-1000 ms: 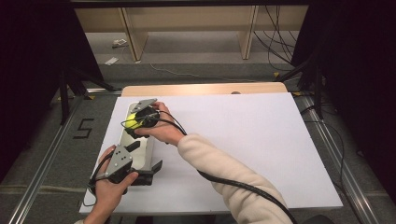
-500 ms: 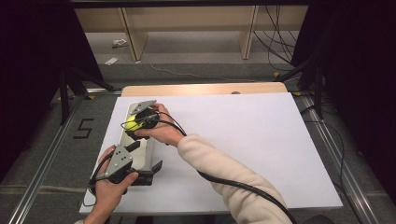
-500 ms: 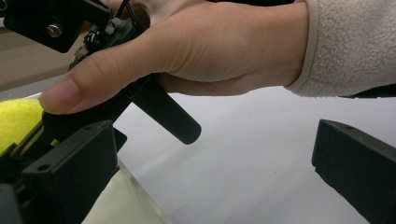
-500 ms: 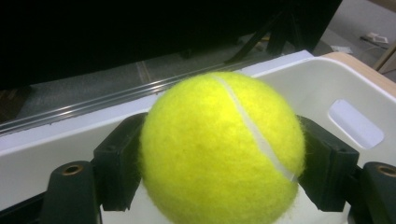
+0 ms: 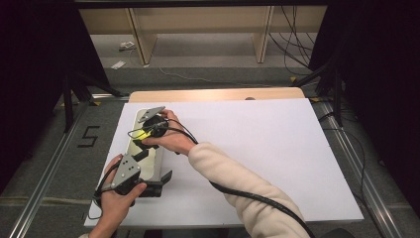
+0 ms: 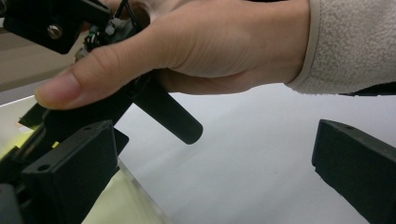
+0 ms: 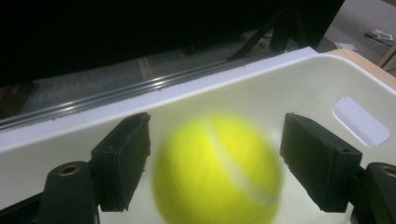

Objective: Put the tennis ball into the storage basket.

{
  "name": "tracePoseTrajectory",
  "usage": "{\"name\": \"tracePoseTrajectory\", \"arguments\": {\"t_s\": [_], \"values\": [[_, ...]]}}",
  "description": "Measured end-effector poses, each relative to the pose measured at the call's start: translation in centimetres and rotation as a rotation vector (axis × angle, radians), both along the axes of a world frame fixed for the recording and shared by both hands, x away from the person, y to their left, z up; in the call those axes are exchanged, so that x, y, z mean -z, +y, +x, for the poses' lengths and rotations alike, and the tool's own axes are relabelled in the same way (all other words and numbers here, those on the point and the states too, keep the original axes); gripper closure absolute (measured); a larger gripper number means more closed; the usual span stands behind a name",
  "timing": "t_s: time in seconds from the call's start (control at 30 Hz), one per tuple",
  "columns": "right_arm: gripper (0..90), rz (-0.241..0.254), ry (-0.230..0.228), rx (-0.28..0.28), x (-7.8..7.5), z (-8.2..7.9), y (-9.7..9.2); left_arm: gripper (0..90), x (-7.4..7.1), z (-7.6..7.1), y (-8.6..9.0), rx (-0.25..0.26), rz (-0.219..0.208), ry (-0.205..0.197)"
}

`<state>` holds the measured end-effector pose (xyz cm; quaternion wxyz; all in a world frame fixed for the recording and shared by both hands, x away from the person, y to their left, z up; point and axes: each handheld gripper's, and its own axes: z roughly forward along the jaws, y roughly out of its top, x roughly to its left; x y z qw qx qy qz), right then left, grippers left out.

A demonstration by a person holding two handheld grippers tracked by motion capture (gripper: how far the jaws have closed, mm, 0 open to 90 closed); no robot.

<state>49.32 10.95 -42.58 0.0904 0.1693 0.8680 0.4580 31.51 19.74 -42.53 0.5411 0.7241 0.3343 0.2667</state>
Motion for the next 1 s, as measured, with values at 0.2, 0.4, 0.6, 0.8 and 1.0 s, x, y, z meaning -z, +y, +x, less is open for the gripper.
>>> {"name": "tracePoseTrajectory", "arguments": {"t_s": [0.2,0.4,0.6,0.8,1.0], "values": [[22.4,0.015,-0.015,0.018,-1.0,0.1,-0.5,0.0,0.0,0.0,0.0,0.0,-0.001,0.0],[21.9,0.041,-0.03,0.033,-1.8,0.1,-2.1,0.0,0.0,0.0,-0.1,0.001,0.001,-0.001],[21.9,0.041,-0.03,0.06,-2.1,0.0,-4.4,0.0,0.0,0.0,-0.1,0.0,0.003,-0.001],[22.0,0.045,-0.029,0.086,-2.1,0.0,-6.7,0.0,0.0,0.0,-0.1,-0.002,0.001,0.001],[22.0,0.052,-0.035,0.115,-2.3,0.1,-8.9,0.0,0.0,0.1,-0.1,0.0,0.004,-0.001]]}}
